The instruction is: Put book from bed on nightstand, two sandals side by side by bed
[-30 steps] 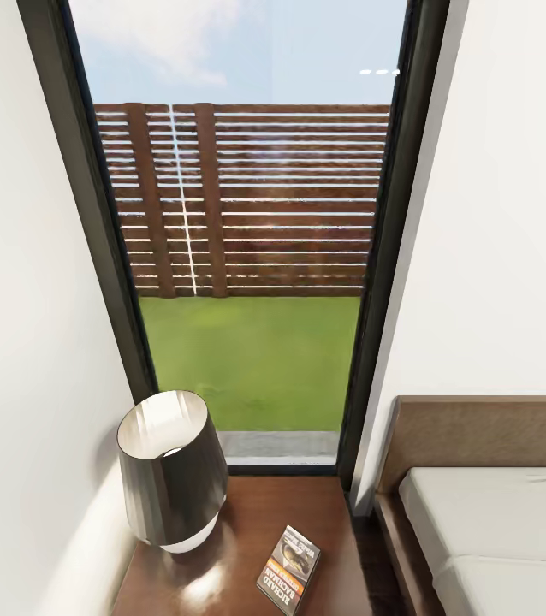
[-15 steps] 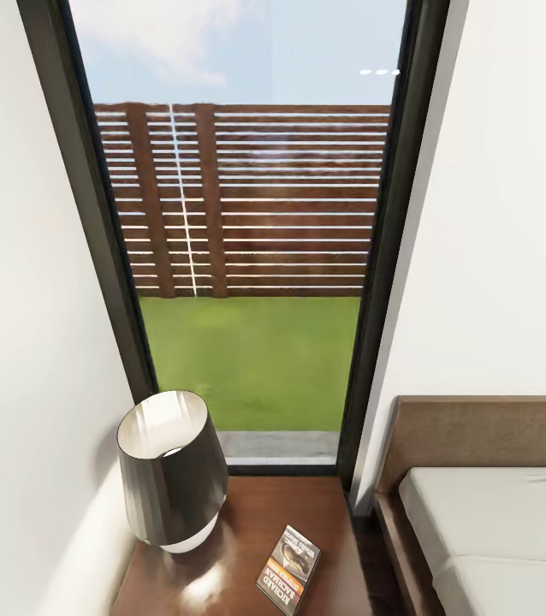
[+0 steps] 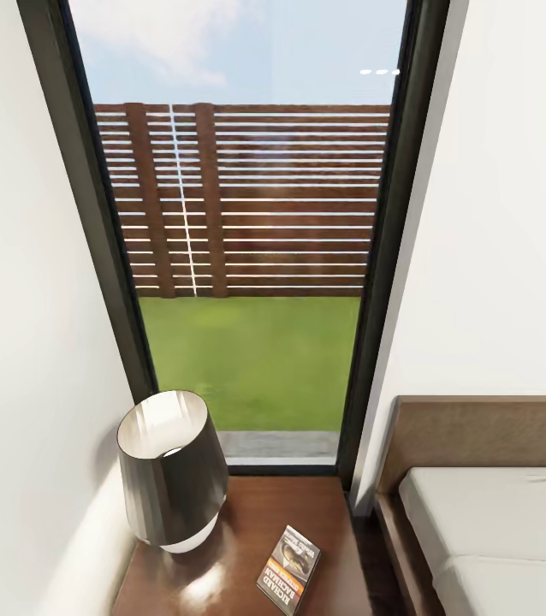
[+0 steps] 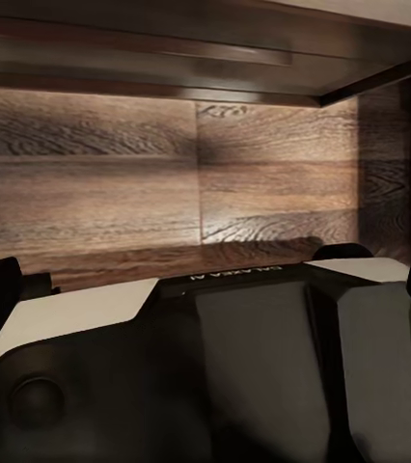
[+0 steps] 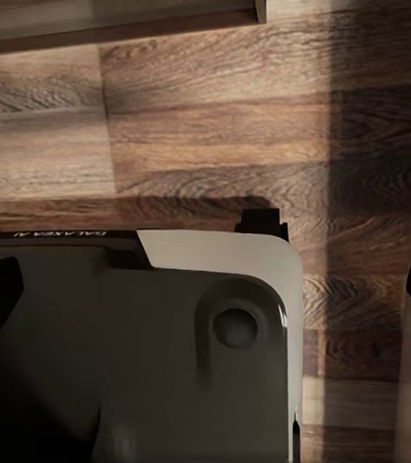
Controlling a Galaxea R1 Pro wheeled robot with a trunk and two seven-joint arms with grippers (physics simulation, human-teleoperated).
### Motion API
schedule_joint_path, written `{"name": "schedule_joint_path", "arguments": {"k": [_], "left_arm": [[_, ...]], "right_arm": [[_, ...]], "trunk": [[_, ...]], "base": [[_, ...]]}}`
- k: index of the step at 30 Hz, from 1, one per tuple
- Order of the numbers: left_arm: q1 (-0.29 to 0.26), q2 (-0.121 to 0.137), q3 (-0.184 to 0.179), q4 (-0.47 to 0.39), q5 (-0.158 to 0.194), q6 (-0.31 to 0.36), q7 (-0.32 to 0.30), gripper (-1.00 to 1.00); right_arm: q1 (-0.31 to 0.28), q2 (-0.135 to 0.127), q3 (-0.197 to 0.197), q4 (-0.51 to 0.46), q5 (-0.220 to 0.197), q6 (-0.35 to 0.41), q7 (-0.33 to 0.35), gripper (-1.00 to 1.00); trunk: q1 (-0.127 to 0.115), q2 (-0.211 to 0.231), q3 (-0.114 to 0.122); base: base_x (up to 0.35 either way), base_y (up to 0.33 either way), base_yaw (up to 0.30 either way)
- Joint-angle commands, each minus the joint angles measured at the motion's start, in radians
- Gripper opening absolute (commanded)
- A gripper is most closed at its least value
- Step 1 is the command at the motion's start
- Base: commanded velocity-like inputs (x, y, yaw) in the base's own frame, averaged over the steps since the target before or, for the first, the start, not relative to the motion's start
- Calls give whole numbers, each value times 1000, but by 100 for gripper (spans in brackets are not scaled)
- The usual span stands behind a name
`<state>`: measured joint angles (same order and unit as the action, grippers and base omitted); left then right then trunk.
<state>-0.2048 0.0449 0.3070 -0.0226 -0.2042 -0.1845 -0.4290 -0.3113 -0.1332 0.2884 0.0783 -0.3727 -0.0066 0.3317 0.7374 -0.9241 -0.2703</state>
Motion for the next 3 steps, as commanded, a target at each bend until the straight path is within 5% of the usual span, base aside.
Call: {"name": "schedule_joint_path", "arguments": {"k": [1, 3], "left_arm": [[-1, 1, 9, 1, -11, -5, -2, 100], [-1, 1, 9, 0, -11, -5, -2, 100]], "right_arm": [[-2, 0, 8, 3, -10, -1, 6, 100], [-2, 0, 8, 3, -10, -1, 6, 100]], "trunk": [[0, -1, -1], [0, -1, -1]], "base": [[0, 0, 0], [0, 0, 0]]}}
